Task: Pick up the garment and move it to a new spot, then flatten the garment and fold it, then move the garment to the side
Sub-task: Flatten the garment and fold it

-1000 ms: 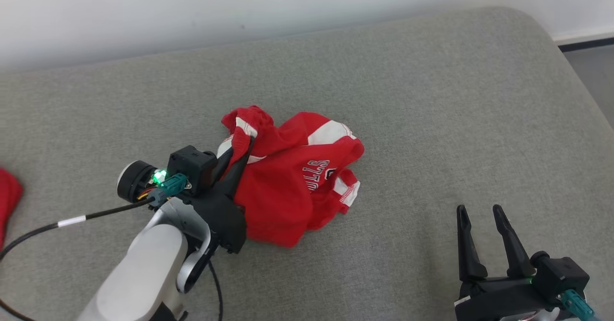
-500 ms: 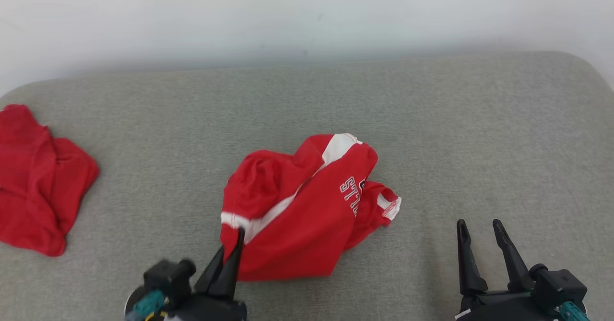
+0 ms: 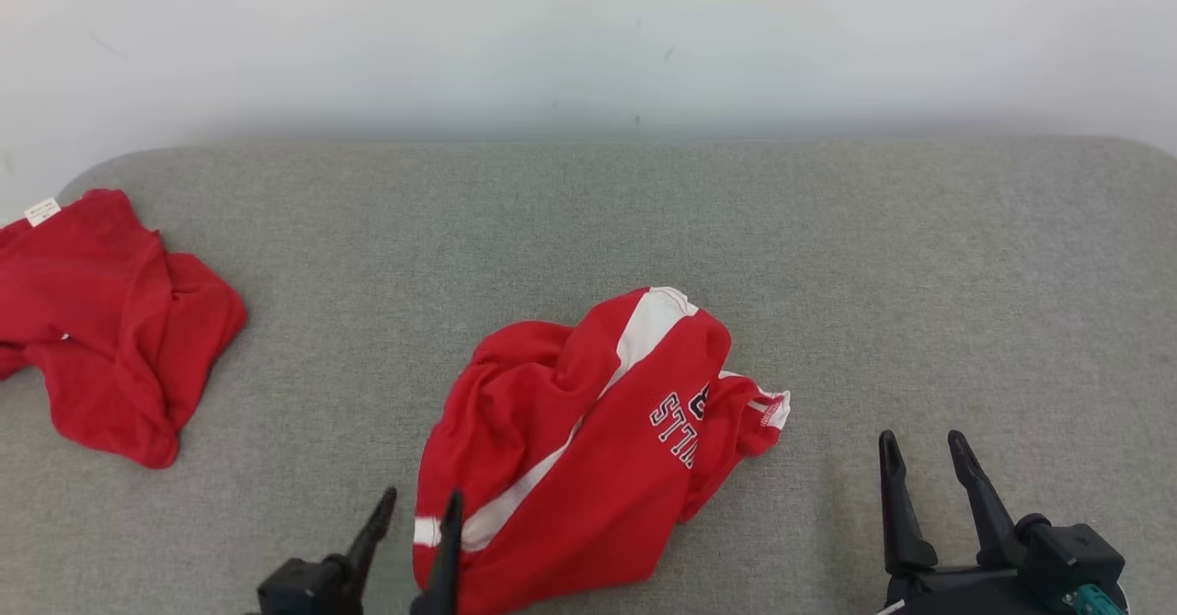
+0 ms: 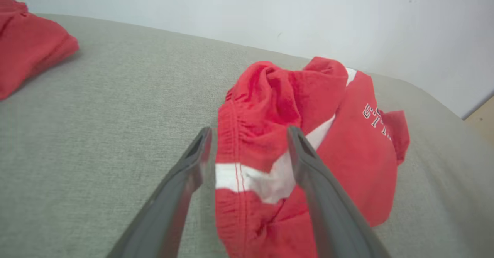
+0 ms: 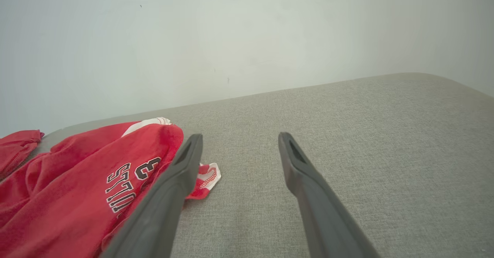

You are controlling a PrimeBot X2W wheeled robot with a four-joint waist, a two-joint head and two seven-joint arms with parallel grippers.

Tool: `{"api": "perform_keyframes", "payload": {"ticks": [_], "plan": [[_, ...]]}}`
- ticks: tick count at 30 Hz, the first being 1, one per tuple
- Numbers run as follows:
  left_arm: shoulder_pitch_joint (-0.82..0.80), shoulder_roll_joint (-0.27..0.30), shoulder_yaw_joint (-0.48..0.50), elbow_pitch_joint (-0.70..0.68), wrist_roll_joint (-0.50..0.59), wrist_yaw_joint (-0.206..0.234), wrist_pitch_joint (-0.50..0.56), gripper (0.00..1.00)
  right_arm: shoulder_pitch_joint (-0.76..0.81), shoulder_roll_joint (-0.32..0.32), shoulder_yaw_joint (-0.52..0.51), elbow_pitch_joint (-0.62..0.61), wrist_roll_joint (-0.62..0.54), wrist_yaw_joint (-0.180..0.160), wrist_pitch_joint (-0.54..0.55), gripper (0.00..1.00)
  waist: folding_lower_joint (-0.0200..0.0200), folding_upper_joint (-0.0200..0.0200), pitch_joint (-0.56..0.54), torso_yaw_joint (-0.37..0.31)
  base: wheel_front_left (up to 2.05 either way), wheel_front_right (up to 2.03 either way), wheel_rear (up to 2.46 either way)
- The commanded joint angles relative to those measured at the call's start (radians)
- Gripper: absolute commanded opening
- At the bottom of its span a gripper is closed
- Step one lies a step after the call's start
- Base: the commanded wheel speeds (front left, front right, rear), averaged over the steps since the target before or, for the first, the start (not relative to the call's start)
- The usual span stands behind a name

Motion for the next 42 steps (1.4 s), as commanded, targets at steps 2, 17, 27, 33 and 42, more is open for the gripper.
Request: {"api": "perform_keyframes", "payload": {"ticks": [2,17,27,33,42], "plan": [[-0.008,0.006,0.025,-0.03,0.02,0.009,-0.008,1.0,0.011,-0.001,0.0,0.001,-0.004,0.003,-0.001,1.0,0.0001,0.0,-0.007,0.004,0.0,0.0,0.0],[-0.003,0.08,0.073,-0.032,0.072,0.027,0.028,1.0,0.006,-0.001,0.006,0.007,0.005,0.003,-0.001,1.0,0.0001,0.0,-0.001,-0.038,0.0,0.0,0.0],[0.009,0.085,0.018,0.038,0.067,0.014,0.132,1.0,-0.001,-0.001,0.006,0.009,0.003,0.003,-0.001,1.0,0.0001,0.0,0.006,-0.055,0.0,0.0,0.0],[-0.004,0.064,-0.005,0.108,0.06,0.008,0.166,1.0,-0.003,-0.001,0.004,0.012,-0.005,0.003,-0.001,1.0,0.0001,0.0,0.008,-0.062,0.0,0.0,0.0],[-0.042,0.022,-0.015,0.184,0.042,-0.015,0.119,0.0,0.01,-0.001,-0.004,0.014,-0.017,0.003,-0.001,1.0,0.0001,0.0,-0.011,-0.053,0.0,0.0,0.0]]}}
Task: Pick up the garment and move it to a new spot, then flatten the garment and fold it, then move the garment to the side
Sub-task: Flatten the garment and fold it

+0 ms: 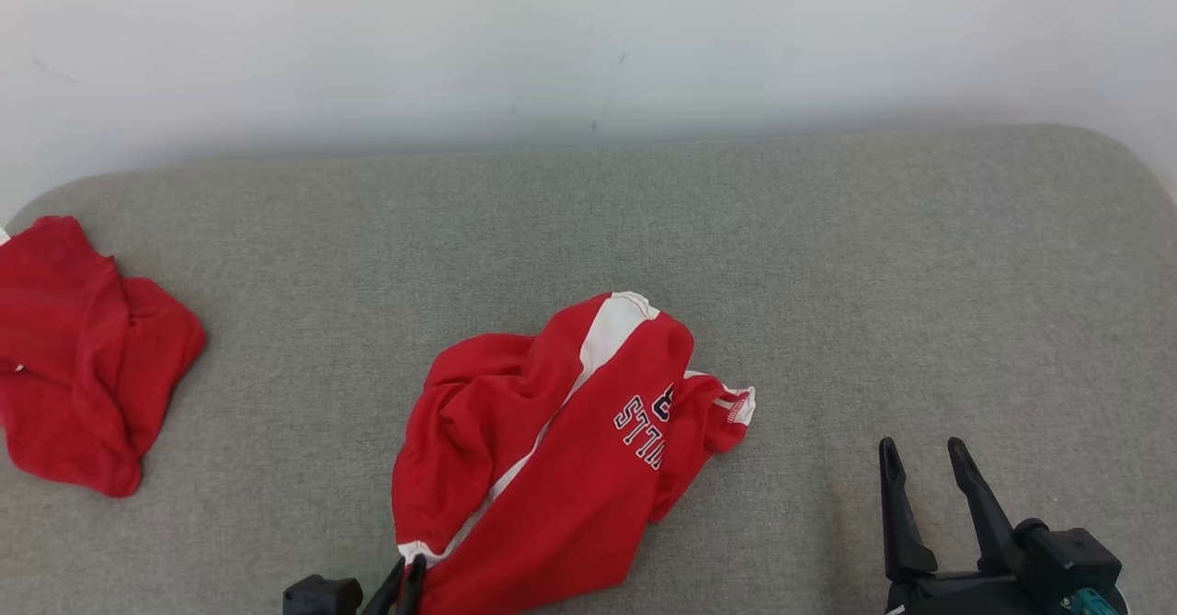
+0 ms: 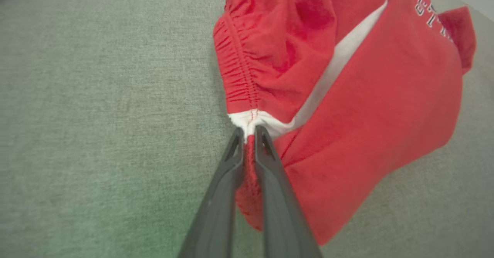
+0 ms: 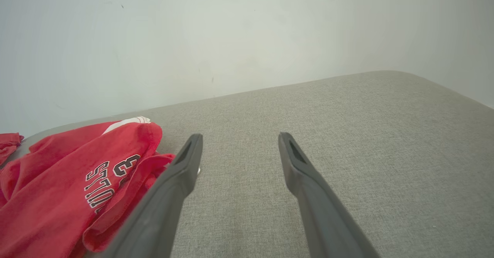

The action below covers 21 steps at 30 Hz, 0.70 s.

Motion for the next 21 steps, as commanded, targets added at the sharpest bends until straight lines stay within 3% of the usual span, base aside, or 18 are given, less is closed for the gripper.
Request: {"api": "perform_keyframes", "payload": {"ticks": [1,10,16,17,18,21], "plan": [[-0.014,-0.005,0.001,0.005,0.001,-0.003,-0.017,0.0,0.01,-0.001,-0.004,-0.001,-0.01,0.003,-0.001,1.0,-0.0001,0.0,-0.008,0.008,0.0,0.0,0.0],[0.053,-0.006,0.06,-0.132,-0.027,0.006,-0.115,0.0,0.03,-0.001,-0.01,-0.012,0.002,0.003,-0.001,1.0,-0.0001,0.0,-0.027,0.05,0.0,0.0,0.0],[0.151,-0.018,0.021,-0.179,-0.024,0.023,-0.096,0.0,0.032,-0.001,-0.006,-0.011,0.006,0.003,-0.001,1.0,-0.0001,0.0,-0.023,0.076,0.0,0.0,0.0],[0.154,-0.027,0.019,-0.174,-0.026,0.025,-0.098,0.34,0.031,-0.001,-0.005,-0.01,0.005,0.003,-0.001,1.0,-0.0001,0.0,-0.023,0.078,0.0,0.0,0.0],[0.152,-0.03,0.014,-0.171,-0.019,0.025,-0.102,1.0,0.03,-0.001,-0.004,-0.01,0.003,0.003,-0.001,1.0,-0.0001,0.0,-0.023,0.079,0.0,0.0,0.0],[0.136,-0.041,0.034,-0.182,0.0,0.032,-0.124,1.0,0.029,-0.001,-0.007,-0.007,-0.002,0.003,-0.001,1.0,-0.0001,0.0,-0.028,0.083,0.0,0.0,0.0]]}}
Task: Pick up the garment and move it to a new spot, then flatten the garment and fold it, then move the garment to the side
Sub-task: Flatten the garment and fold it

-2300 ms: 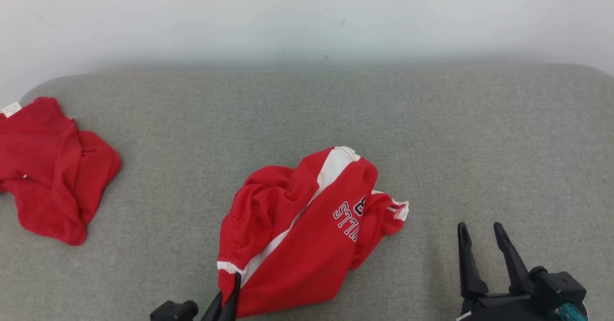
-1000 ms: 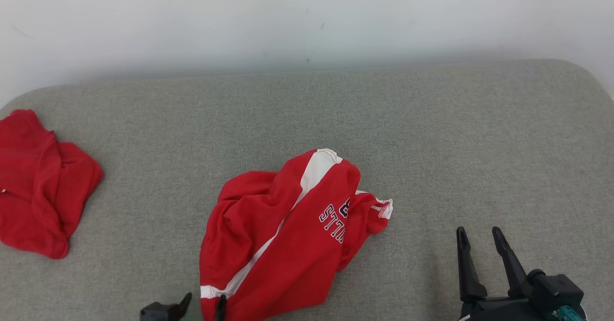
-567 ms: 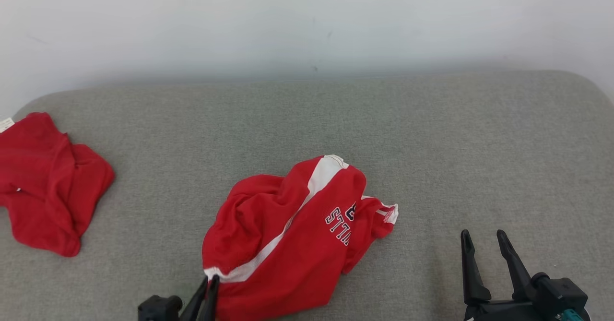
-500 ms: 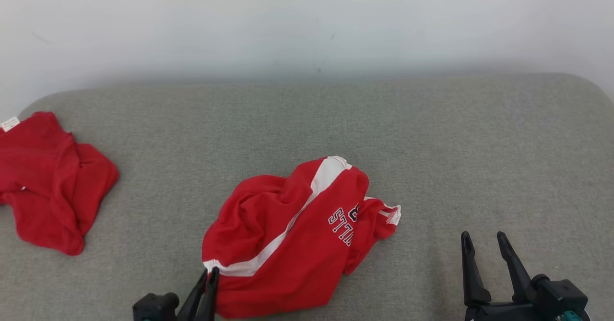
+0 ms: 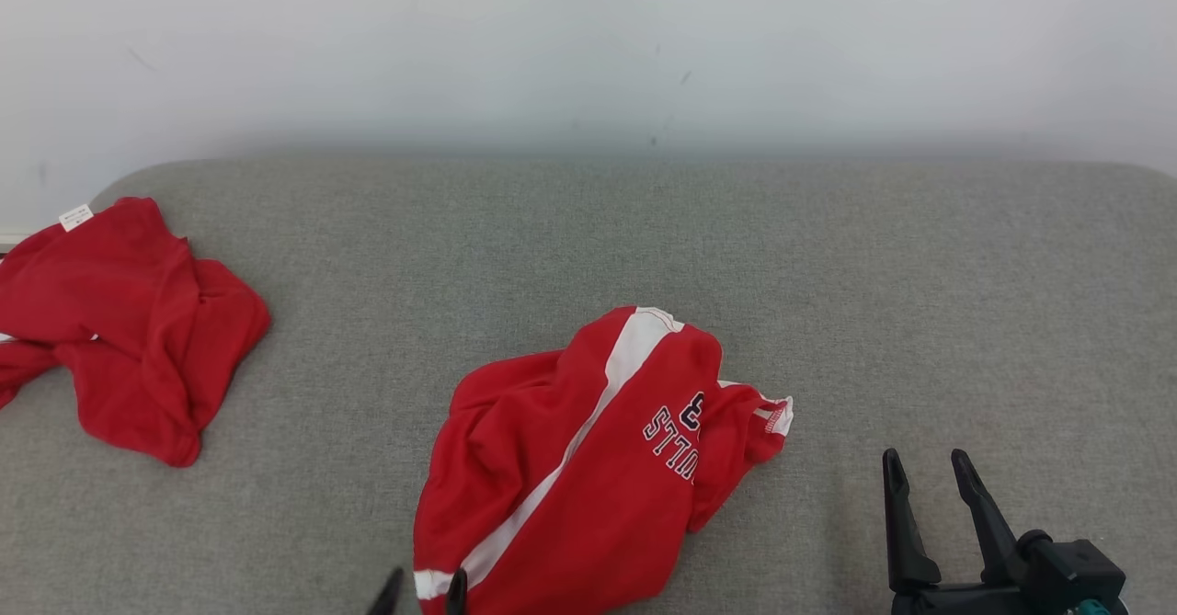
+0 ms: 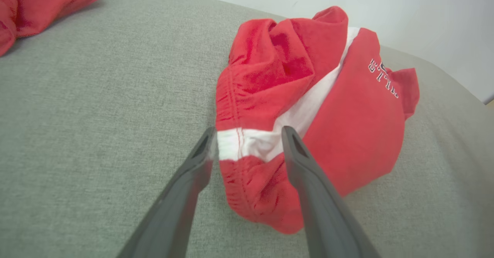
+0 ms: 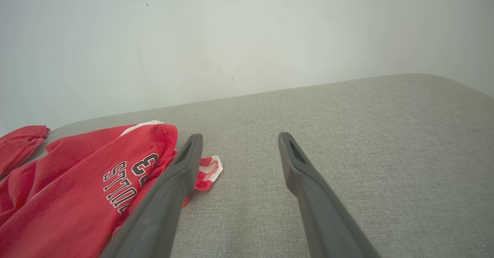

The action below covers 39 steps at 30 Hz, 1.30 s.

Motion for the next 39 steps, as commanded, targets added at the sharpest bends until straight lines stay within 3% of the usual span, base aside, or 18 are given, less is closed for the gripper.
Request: {"api": "perform_keyframes", "payload": {"ticks": [1,11,20,25,32,39], "plan": [[-0.015,0.003,0.016,-0.015,0.024,0.005,-0.013,1.0,0.006,-0.001,-0.002,0.001,-0.006,0.003,-0.001,1.0,0.0,0.0,-0.006,0.002,0.0,0.0,0.0],[0.013,0.023,0.217,-0.217,0.185,0.027,-0.019,1.0,0.017,-0.001,-0.007,0.002,-0.005,0.003,-0.001,1.0,0.0,0.0,-0.031,0.0,0.0,0.0,0.0],[0.056,0.056,0.334,-0.272,0.295,0.022,-0.02,1.0,0.026,-0.001,-0.012,0.006,-0.01,0.003,-0.001,1.0,0.0,0.0,-0.042,-0.012,0.0,0.0,0.0],[0.077,0.063,0.363,-0.278,0.308,-0.008,-0.02,1.0,0.03,-0.001,-0.015,0.006,-0.01,0.003,-0.001,1.0,0.0,0.0,-0.041,-0.013,0.0,0.0,0.0],[0.088,0.027,0.398,-0.247,0.309,-0.054,-0.02,1.0,0.023,-0.001,0.001,0.015,-0.013,0.003,-0.001,1.0,0.0,0.0,-0.044,0.008,0.0,0.0,0.0],[0.061,-0.013,0.393,-0.219,0.338,-0.079,-0.02,1.0,-0.141,-0.039,0.11,0.066,-0.025,0.003,0.04,1.0,0.0,0.0,-0.037,0.047,0.0,0.0,0.0]]}}
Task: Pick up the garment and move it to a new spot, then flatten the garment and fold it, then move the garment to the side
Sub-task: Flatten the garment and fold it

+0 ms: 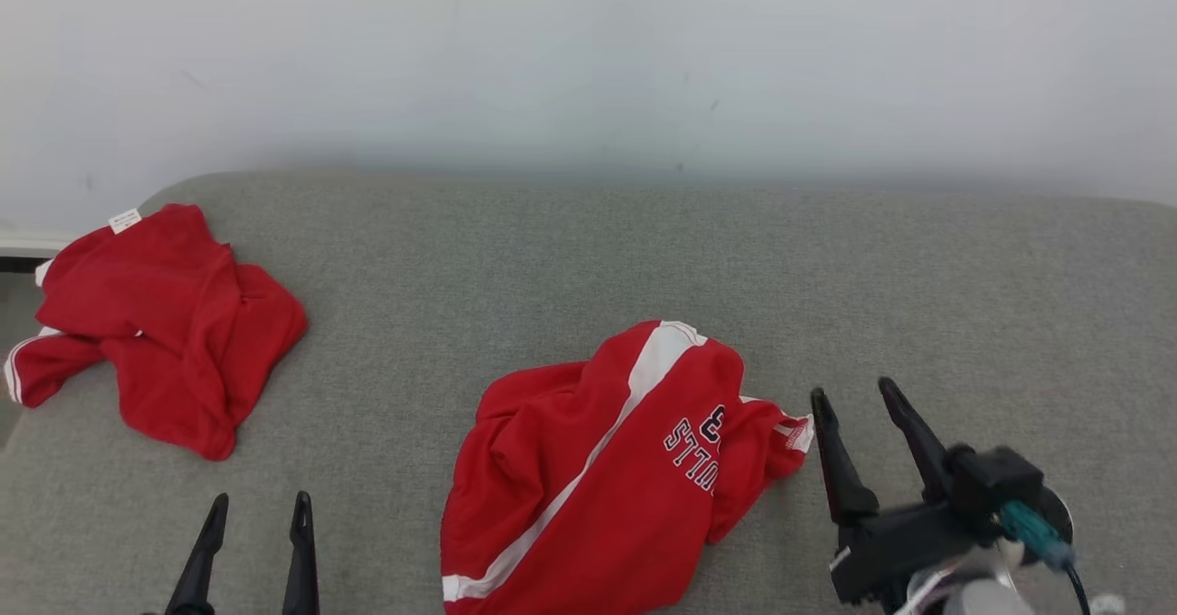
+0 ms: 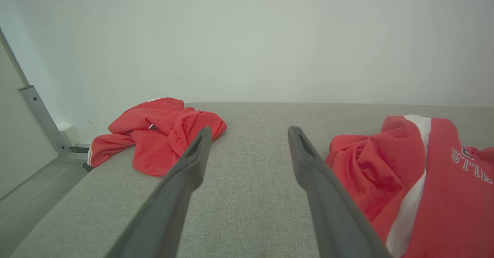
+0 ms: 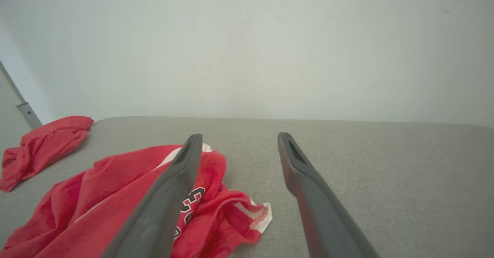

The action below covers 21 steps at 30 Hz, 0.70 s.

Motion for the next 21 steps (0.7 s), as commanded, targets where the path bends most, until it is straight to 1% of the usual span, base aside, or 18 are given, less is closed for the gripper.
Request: {"api": "perform_keyframes", "payload": {"ticks": [1,3,8,10,14,21], "plan": [[-0.016,-0.008,0.001,0.004,0.01,-0.006,-0.003,1.0,-0.04,-0.015,0.022,0.019,-0.002,0.003,0.021,1.0,0.0,0.0,0.008,0.019,0.0,0.0,0.0],[-0.027,-0.019,-0.002,0.012,0.016,-0.015,-0.003,1.0,-0.119,-0.034,0.054,0.052,0.009,0.003,0.046,1.0,0.0,0.0,0.014,0.039,0.0,0.0,0.0],[-0.061,-0.049,-0.016,0.029,0.031,-0.036,-0.003,1.0,-0.289,-0.087,0.126,0.188,0.032,0.003,0.126,1.0,0.0,0.0,0.038,0.106,0.0,0.0,0.0],[-0.076,-0.062,-0.018,0.036,0.033,-0.042,-0.003,1.0,-0.353,-0.108,0.154,0.241,0.043,0.003,0.143,1.0,0.0,0.0,0.048,0.134,0.0,0.0,0.0],[-0.102,-0.086,-0.025,0.054,0.041,-0.054,-0.003,1.0,-0.44,-0.142,0.213,0.371,0.075,0.003,0.202,1.0,0.0,0.0,0.068,0.188,0.0,0.0,0.0],[-0.135,-0.114,-0.033,0.078,0.048,-0.076,-0.003,1.0,-0.547,-0.172,0.31,0.562,0.143,0.003,0.273,1.0,0.0,0.0,0.101,0.253,0.0,0.0,0.0]]}}
